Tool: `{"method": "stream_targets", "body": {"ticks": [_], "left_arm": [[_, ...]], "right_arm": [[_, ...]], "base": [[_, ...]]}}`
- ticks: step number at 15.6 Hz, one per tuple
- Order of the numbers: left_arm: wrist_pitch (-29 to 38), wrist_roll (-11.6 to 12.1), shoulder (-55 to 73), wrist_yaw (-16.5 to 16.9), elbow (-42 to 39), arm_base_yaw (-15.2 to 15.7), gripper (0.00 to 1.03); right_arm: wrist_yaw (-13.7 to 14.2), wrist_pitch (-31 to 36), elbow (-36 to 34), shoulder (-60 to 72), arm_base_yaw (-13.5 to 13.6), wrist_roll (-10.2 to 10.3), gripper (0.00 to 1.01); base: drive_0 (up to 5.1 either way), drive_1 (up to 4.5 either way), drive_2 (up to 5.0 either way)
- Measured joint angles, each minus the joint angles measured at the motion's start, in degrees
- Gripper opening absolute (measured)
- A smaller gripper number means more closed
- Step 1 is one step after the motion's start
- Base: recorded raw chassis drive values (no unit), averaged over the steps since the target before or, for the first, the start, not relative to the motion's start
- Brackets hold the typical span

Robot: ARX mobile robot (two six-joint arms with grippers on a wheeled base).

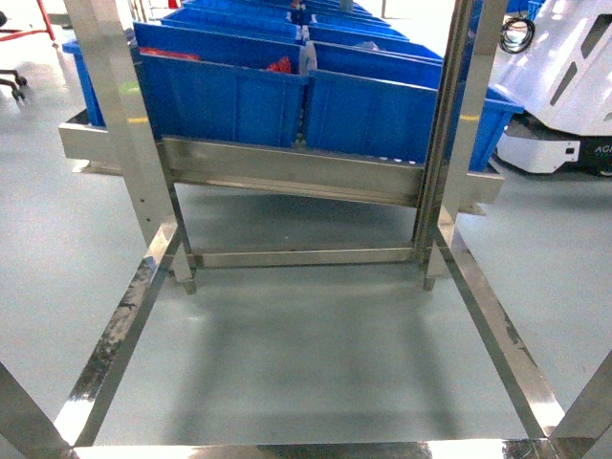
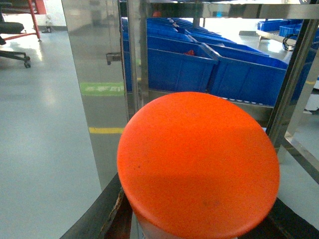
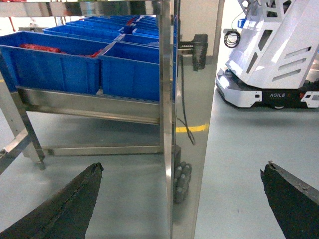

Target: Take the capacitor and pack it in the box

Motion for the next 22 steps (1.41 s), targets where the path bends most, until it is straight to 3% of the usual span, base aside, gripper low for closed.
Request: {"method": "stream_targets", "body": {"ticks": [2, 22], "left_arm": [[0.00, 0.00, 0.00, 0.00, 0.00, 0.00, 0.44], [0.02, 0.02, 0.00, 0.02, 0.00, 0.00, 0.44]], "right_arm": [[0.00, 0.02, 0.00, 0.00, 0.00, 0.00, 0.98], [0.00, 0.02, 0.00, 0.00, 0.00, 0.00, 0.98]], "base": [[0.0, 0.00, 0.0], [-4.9, 2.44, 2.4]]}}
